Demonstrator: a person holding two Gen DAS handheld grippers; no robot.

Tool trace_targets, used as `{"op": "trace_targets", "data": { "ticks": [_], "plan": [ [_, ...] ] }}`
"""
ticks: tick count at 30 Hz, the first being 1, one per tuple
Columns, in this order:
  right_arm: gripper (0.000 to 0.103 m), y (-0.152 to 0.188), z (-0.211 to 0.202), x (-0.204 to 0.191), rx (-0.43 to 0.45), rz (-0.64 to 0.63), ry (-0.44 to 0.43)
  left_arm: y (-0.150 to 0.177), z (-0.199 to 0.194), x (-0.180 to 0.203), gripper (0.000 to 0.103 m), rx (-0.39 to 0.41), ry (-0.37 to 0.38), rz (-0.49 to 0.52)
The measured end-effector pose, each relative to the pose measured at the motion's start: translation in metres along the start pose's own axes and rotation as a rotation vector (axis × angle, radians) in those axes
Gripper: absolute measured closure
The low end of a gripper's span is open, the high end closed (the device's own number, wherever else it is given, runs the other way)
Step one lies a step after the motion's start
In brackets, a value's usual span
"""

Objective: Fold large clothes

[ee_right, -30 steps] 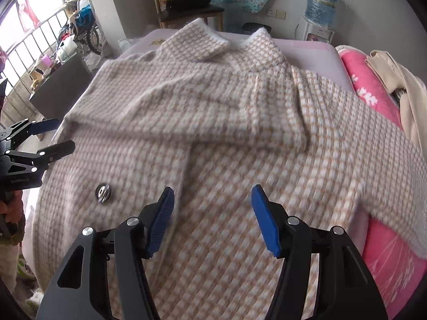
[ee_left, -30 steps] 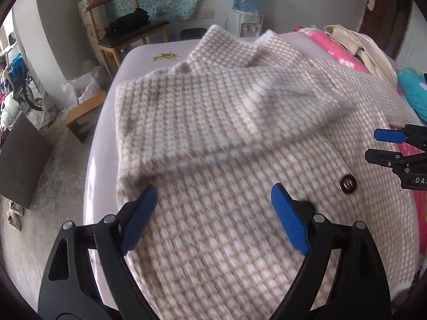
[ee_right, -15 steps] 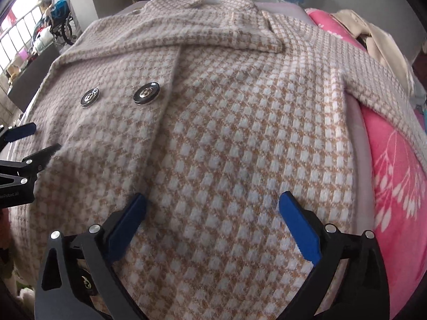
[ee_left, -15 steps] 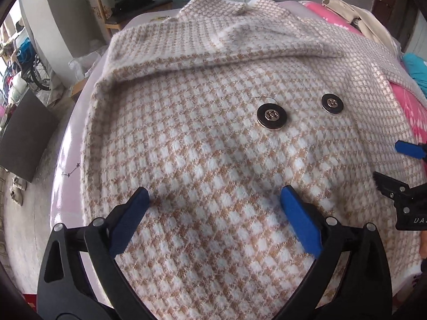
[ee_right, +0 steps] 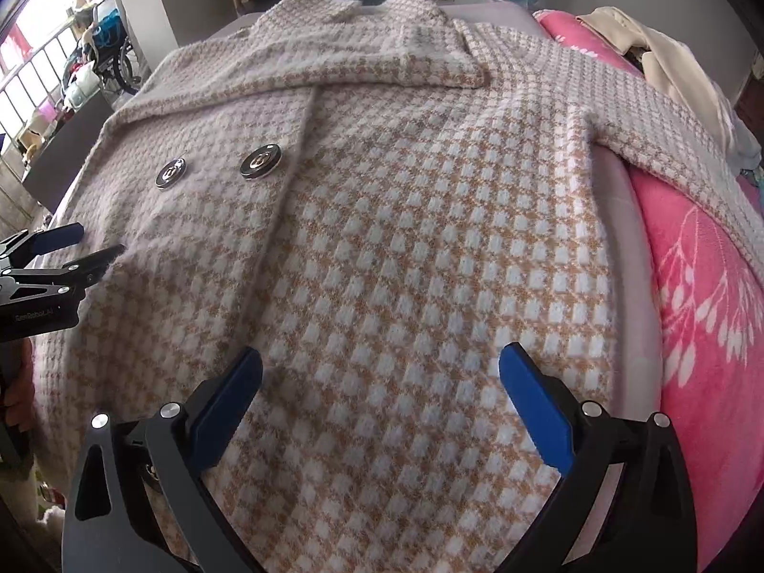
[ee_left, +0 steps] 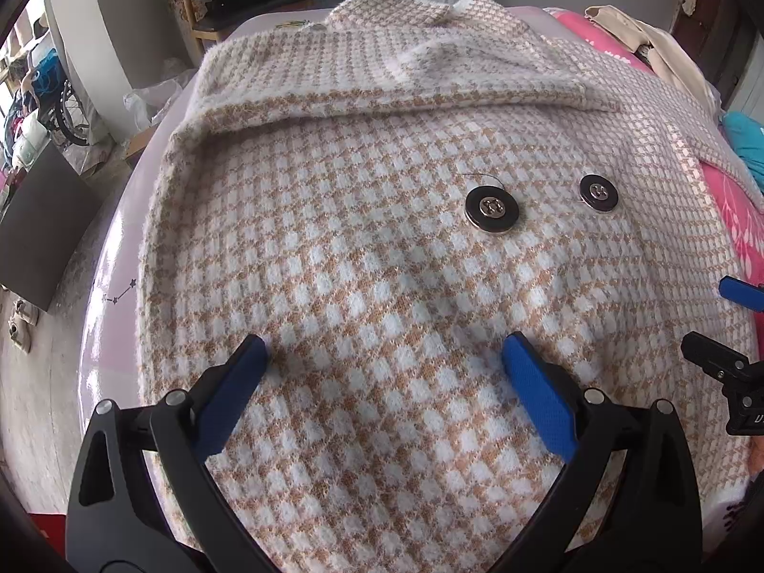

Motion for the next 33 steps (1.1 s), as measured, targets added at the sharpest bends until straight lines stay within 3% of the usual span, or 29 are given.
{"op": "trace_targets", "data": {
  "ticks": [2,5,16,19,26,33],
  "plan": [
    [0.006,0.008,0.005,0.004,-0.031,-0.028,0.040,0.000,0.000,0.000,0.007,0.001,0.000,-0.001],
    [0.006,0.015,0.005,0.012,-0.022,0.003,-0.020,-0.001,0.000,-0.001,0.007,-0.002,0.000,0.000],
    [0.006,0.013,0.002,0.012,-0.125,-0.066,-0.062,-0.002,0.001,-0.001,0.007,-0.016,0.001,-0.004],
    [0.006,0.000,-0.012,0.024,-0.048,-0.038,-0.075,-0.002,0.001,-0.001,0.007,-0.022,0.001,-0.005],
    [0.008,-0.028,-0.033,0.105,0.081,0.192,-0.072,-0.003,0.002,-0.001,0.007,-0.031,-0.003,-0.011],
    [0.017,-0.037,-0.031,0.213,0.126,0.531,-0.085,-0.002,0.001,-0.002,0.007,-0.012,0.001,-0.005]
  ]
}}
Point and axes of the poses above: each gripper's, at about its wrist camera, not at the fingertips, and z roughly the way its jaws point, x to its right, y to its underside, the point moved 5 cm from there along z, roughly the way its jaws point, and after that the axes turned 5 degrees about y, right-handed, at the moved point
